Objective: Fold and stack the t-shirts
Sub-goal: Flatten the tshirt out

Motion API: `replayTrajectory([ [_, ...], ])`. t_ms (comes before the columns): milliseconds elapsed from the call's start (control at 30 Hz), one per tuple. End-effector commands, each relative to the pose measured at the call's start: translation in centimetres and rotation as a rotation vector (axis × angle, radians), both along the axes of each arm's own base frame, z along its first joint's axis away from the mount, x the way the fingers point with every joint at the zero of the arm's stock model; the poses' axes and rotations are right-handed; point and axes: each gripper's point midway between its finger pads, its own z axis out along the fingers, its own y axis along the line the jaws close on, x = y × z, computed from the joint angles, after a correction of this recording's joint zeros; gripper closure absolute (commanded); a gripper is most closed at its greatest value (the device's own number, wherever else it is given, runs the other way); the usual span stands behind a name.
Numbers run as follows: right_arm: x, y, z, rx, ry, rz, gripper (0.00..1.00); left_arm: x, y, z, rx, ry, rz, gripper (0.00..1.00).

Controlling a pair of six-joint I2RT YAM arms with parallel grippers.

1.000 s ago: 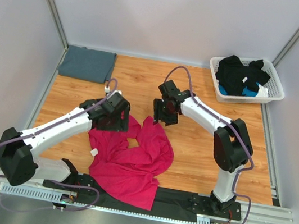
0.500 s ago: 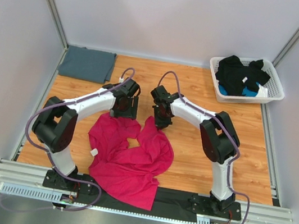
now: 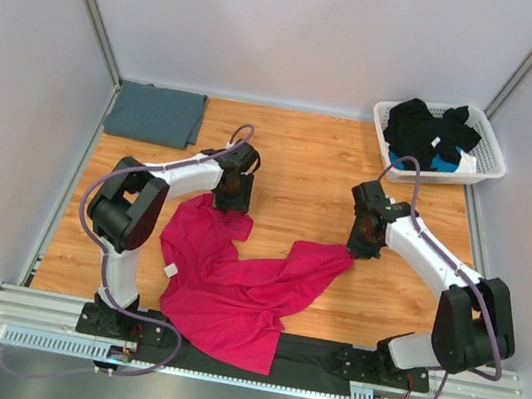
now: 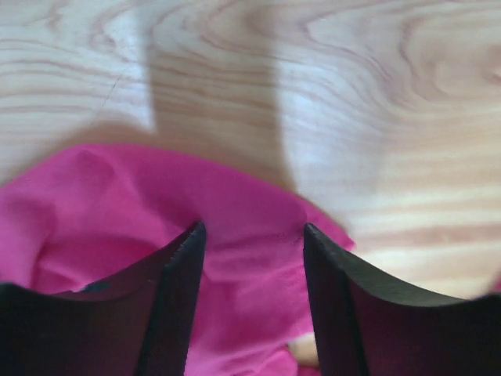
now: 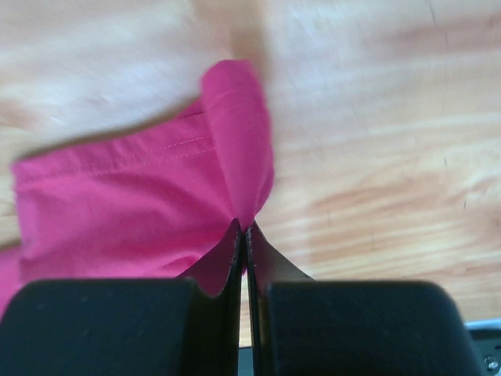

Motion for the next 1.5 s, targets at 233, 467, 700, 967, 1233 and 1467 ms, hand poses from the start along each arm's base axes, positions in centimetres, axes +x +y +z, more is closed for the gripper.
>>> replayTrajectory([
  [233, -5.3, -3.0, -2.5, -0.061, 0.091, -0.119, 1.00, 1.5, -0.1, -1.4, 0.040, 0.014, 0.094, 1.00],
  [467, -3.9, -5.9, 0.2, -0.036, 0.030, -0.247, 1.00, 3.9, 0.4, 8.1, -0.045, -0.185, 0.093, 1.00],
  [700, -2.9, -9.1, 4.7, 0.017, -0.119, -0.396, 1.00, 3.7, 6.5, 21.9, -0.126, -0.484, 0.214, 1.00],
  [967, -2.5, -10.3, 7.2, 0.056, -0.215, -0.466, 0.99, -1.5, 14.5, 25.3, -0.093, -0.614, 0.363, 1.00],
  [1233, -7.6, -7.1, 0.1, 0.188, 0.036, -0.498, 0.95, -10.5, 14.5, 16.1, -0.136, -0.437, 0.295, 1.00],
  [1467, -7.7, -6.3, 1.1, 0.201, 0.122, -0.420, 0.48, -15.8, 12.4, 10.0, -0.288, -0.227, 0.354, 1.00],
])
